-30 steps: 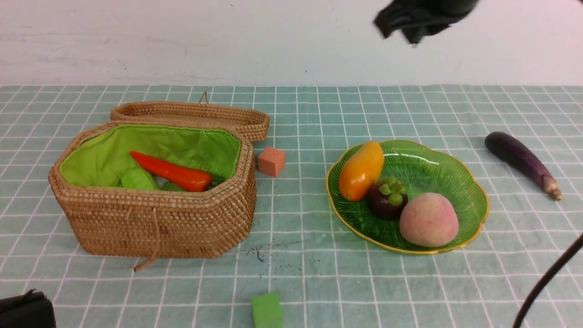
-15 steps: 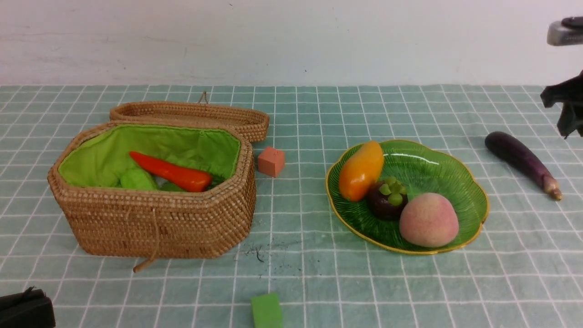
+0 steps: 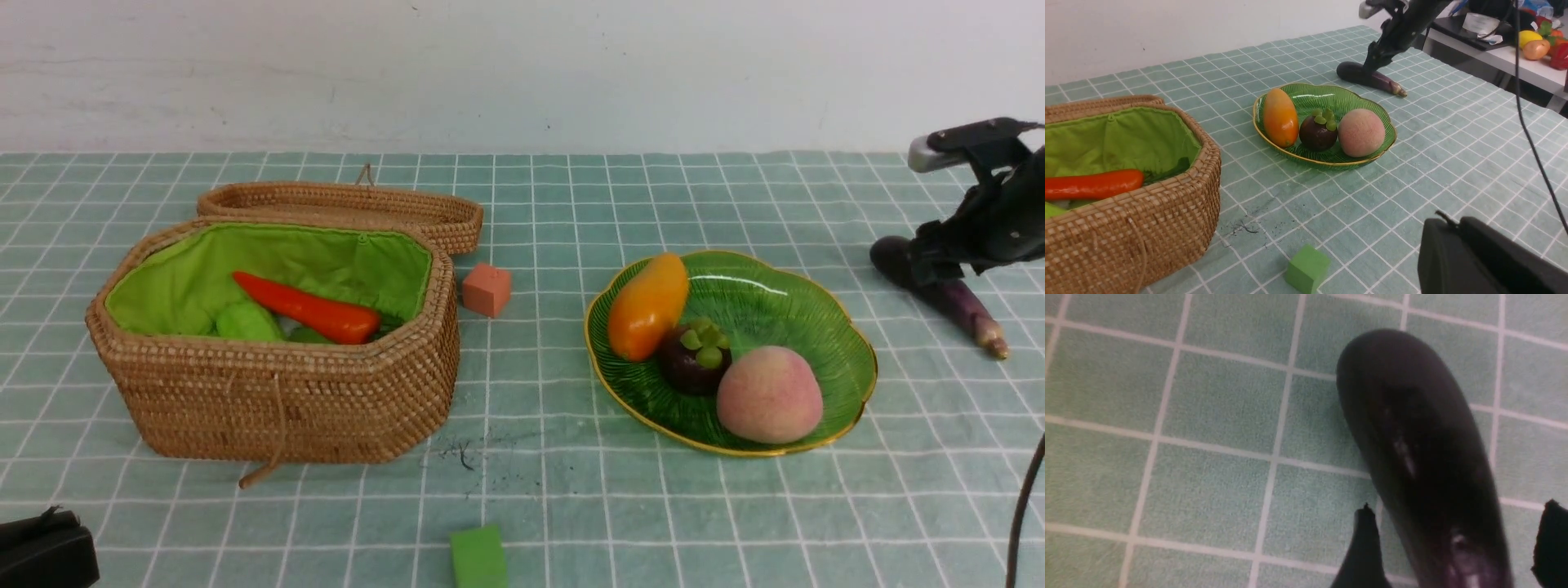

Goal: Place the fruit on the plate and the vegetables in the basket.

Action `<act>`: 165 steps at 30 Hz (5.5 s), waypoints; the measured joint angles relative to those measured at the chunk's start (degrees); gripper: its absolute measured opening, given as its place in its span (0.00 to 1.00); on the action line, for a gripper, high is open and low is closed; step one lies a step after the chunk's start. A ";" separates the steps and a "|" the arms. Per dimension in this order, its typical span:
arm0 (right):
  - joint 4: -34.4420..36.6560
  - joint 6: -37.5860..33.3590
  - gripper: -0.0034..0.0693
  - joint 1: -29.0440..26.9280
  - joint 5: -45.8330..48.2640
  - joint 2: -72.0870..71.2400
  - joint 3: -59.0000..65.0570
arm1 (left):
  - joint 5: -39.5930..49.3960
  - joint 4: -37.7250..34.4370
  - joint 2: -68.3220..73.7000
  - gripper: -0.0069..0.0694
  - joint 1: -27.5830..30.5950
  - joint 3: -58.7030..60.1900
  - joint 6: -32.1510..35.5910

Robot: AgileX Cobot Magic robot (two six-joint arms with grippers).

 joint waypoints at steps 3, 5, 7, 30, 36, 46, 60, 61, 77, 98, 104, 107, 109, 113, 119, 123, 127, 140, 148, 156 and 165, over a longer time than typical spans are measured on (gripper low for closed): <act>0.65 0.00 0.76 0.00 -0.61 2.90 0.00 | -0.06 0.00 0.00 0.14 0.00 0.00 0.00; 1.49 -0.06 0.74 -0.02 -1.32 3.30 -0.19 | -0.06 0.00 0.00 0.14 0.00 0.00 0.00; 1.92 -0.06 0.70 -0.02 -1.27 3.64 -0.39 | -0.01 0.00 0.00 0.14 0.00 0.00 0.00; 16.53 2.21 0.53 5.58 15.42 -17.65 0.18 | 0.05 2.76 0.00 0.17 0.00 0.00 0.00; 25.48 -5.92 0.53 20.06 16.37 -27.33 -1.60 | 0.05 4.35 0.00 0.17 0.00 0.00 0.00; 36.49 -21.06 0.53 44.97 2.61 -23.39 -4.45 | 0.00 7.67 0.00 0.17 0.00 0.00 -0.05; 44.72 -33.41 0.53 52.89 -20.95 -7.69 -4.45 | 0.00 7.50 0.00 0.17 0.00 0.00 -0.05; 45.05 -34.44 0.53 52.96 -21.67 -7.03 -4.45 | 0.00 7.50 0.00 0.17 0.00 0.00 -0.05; 44.05 -30.62 0.85 52.24 -18.05 -7.92 -4.45 | 0.00 7.29 0.00 0.18 0.00 0.00 -0.16; -1.93 20.63 0.03 44.50 32.13 -48.33 8.32 | -9.20 2.37 -7.45 0.07 0.00 9.64 -4.55; -3.82 30.92 0.04 44.50 32.32 -63.72 28.33 | -18.00 1.15 -9.76 0.07 0.00 17.01 -4.61; -3.95 34.23 0.05 44.50 31.96 -69.41 34.82 | -18.35 1.09 -9.76 0.07 0.00 18.36 -4.61; -3.62 36.19 0.05 44.50 31.95 -73.34 39.64 | -18.51 1.02 -9.76 0.07 0.00 18.96 -4.61; -3.50 37.00 0.06 44.50 32.43 -78.76 44.63 | -18.45 1.02 -9.76 0.07 0.00 19.46 -4.61; -3.50 37.13 0.07 44.50 32.62 -82.48 45.98 | -18.45 1.02 -9.76 0.07 0.00 19.48 -4.61; -3.50 37.19 0.07 44.50 32.62 -83.79 45.98 | -18.19 1.00 -9.76 0.07 0.00 19.48 -4.61; -1.91 37.19 0.07 39.37 32.62 -86.59 46.33 | -18.00 1.00 -9.76 0.07 0.00 19.52 -4.61; -1.56 27.36 0.02 15.15 -13.23 -121.62 93.85 | -18.00 1.00 -9.76 0.08 0.00 19.52 -4.61; -3.72 27.22 0.02 11.94 -18.21 -130.08 108.11 | -17.96 0.95 -9.84 0.09 0.00 19.52 -4.61; -3.91 27.17 0.02 11.94 -18.08 -130.10 108.11 | -17.90 1.01 -9.84 0.11 0.00 19.52 -4.61; -3.67 27.17 0.03 11.94 -18.01 -130.10 108.11 | -17.90 1.01 -9.84 0.11 0.00 19.52 -4.61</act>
